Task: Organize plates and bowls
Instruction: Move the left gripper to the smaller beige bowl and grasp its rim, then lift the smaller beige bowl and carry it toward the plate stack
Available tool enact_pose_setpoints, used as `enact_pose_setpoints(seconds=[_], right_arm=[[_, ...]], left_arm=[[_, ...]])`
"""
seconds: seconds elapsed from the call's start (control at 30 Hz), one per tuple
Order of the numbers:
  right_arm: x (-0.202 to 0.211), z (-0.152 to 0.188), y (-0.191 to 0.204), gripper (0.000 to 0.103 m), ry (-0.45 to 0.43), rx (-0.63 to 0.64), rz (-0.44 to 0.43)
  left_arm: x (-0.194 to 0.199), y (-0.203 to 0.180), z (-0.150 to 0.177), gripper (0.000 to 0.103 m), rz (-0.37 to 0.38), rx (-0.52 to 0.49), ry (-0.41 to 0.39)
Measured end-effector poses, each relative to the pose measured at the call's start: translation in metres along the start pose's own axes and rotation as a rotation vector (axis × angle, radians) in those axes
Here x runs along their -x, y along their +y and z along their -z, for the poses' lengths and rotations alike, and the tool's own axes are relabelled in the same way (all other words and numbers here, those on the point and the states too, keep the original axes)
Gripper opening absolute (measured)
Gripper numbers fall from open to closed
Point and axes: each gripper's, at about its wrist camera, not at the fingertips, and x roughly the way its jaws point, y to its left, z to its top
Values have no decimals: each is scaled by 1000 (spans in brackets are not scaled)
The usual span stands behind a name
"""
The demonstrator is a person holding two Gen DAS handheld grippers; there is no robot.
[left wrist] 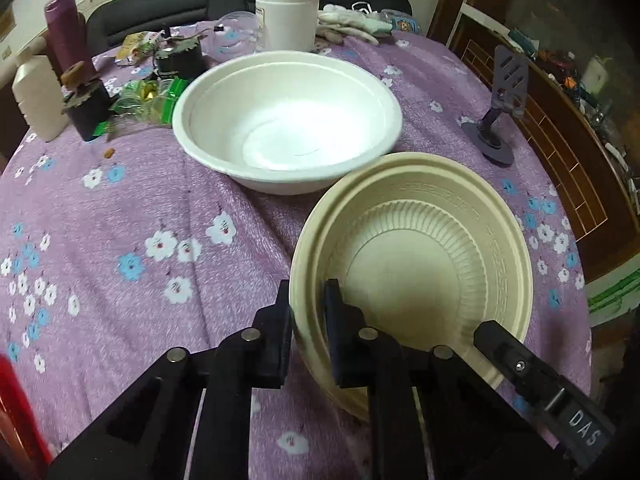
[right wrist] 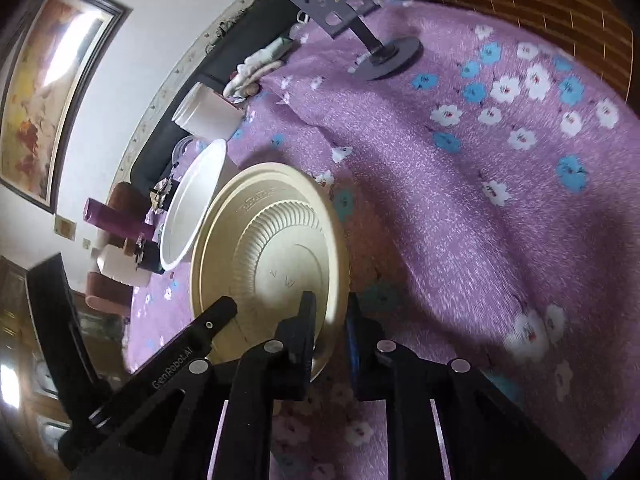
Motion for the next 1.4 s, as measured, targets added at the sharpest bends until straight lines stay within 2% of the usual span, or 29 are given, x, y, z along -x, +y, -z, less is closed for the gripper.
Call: enact_pose_setpoints(seconds=[0.3,0.6,0.83,1.03,1.4], right_arm=[[33,36,11,14,-32,49,-32],[66,49,45,14,-100,128,-44],[68,65,61,13,-79,160,-75],[60,92,69,12,-32,190,-93],[45,122,80,12,33,228,-100]], left_arm=[[35,26,24,10,84,41,-21],[73,44,26,10,135,80,-88],[85,65,46,11,110,121,-99],[94,87,70,11,68,143,-114],[95,114,98,11,43,183,-97]])
